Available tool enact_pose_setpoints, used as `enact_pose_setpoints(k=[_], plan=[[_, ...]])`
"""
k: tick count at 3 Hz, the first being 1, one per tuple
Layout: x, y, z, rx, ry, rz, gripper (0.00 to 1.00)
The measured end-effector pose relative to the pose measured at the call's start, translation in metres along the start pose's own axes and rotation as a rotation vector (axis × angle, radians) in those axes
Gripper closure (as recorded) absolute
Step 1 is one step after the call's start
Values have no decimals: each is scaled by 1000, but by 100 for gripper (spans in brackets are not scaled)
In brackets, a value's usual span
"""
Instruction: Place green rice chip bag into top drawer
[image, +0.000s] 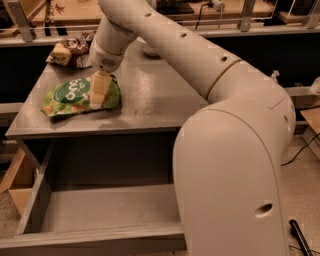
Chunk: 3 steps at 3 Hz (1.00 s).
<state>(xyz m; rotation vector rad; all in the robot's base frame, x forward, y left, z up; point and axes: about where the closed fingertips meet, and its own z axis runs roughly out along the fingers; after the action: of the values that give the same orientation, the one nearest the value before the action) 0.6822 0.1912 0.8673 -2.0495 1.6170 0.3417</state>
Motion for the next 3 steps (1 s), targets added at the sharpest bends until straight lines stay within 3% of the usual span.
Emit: enact_pose_setpoints(k=[1, 3], plan=[[2, 1, 6, -12, 0, 8, 0], [10, 9, 9, -32, 4, 29, 41]])
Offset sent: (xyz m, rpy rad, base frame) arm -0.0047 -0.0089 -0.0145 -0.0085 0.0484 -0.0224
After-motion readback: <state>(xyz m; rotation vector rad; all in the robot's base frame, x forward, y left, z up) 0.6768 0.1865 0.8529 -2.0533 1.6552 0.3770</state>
